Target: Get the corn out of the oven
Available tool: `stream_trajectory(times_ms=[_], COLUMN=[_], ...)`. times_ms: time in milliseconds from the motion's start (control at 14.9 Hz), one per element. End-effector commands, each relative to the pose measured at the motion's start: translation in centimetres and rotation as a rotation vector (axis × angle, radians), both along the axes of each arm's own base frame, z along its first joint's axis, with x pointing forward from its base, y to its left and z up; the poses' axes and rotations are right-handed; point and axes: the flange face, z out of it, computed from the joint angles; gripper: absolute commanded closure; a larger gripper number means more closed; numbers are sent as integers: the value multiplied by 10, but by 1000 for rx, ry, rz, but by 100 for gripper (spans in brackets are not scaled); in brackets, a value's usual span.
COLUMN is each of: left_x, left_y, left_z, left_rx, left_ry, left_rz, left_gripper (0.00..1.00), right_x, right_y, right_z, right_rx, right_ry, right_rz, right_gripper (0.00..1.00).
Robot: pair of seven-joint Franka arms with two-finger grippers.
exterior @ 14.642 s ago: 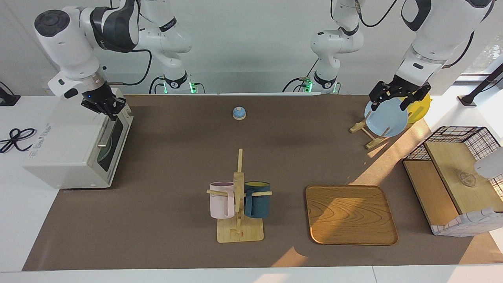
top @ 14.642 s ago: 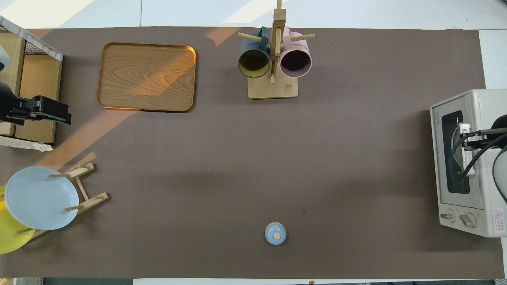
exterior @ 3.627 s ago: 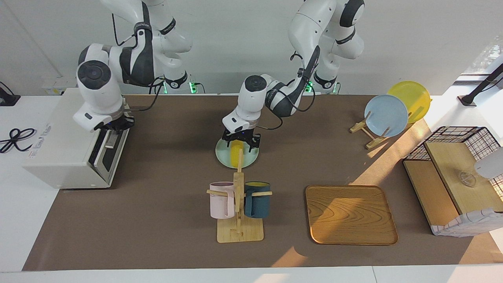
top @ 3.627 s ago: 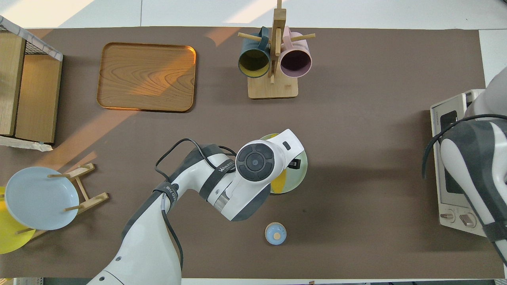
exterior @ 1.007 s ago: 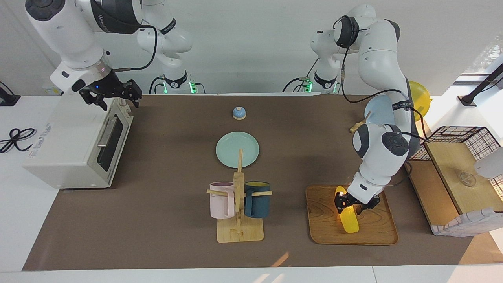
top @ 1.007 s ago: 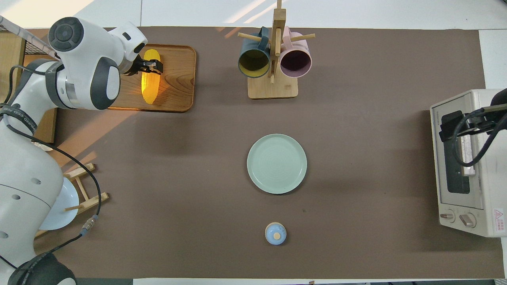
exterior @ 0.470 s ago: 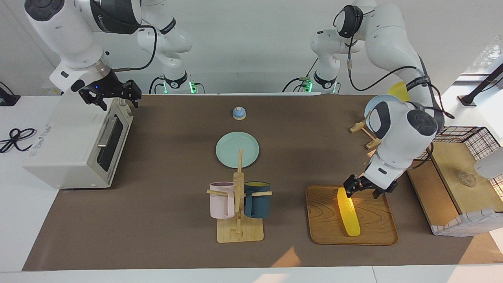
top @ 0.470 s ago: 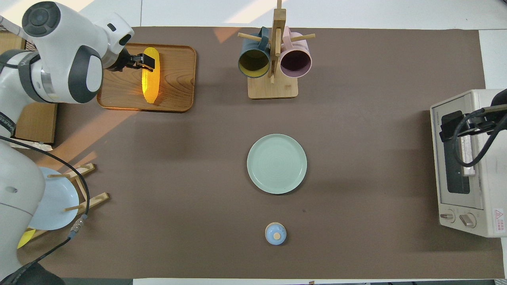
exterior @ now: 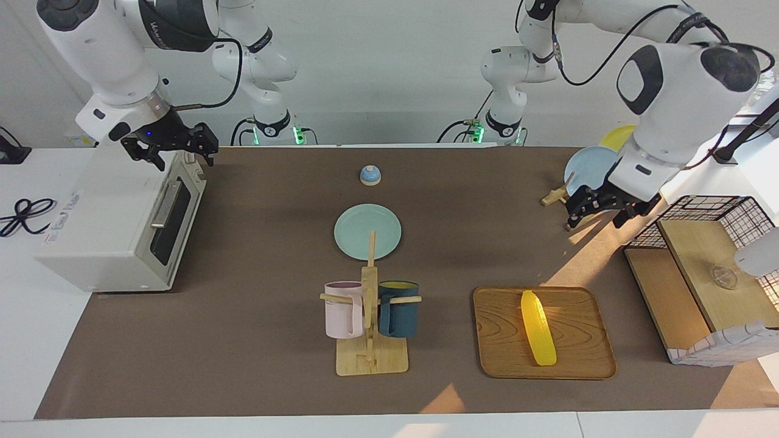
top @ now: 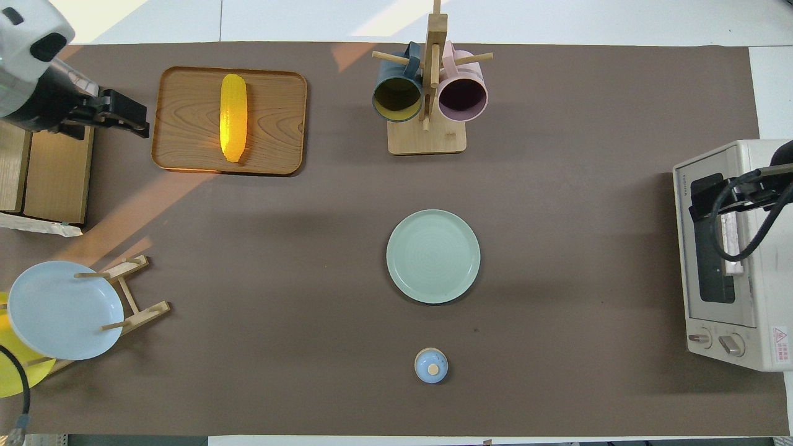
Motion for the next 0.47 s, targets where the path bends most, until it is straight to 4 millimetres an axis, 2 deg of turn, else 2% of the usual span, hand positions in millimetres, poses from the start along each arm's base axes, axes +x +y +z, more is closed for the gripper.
stream_trajectory(times_ms=[0,201,403], left_x=[-52,-90,-116], left_y=[15,18,18], left_z=[41,57,50], left_rx=[12,24,35], left_ry=[41,80,104], left_rz=[17,16,23], left_gripper=[0,0,0], right_x=[-3,-2,-2], right_y=[2,3,3], right_z=[5,5,5], right_rx=[31,30,30], right_ry=[1,-3,0], right_rz=[0,1,0], right_gripper=[0,0,0])
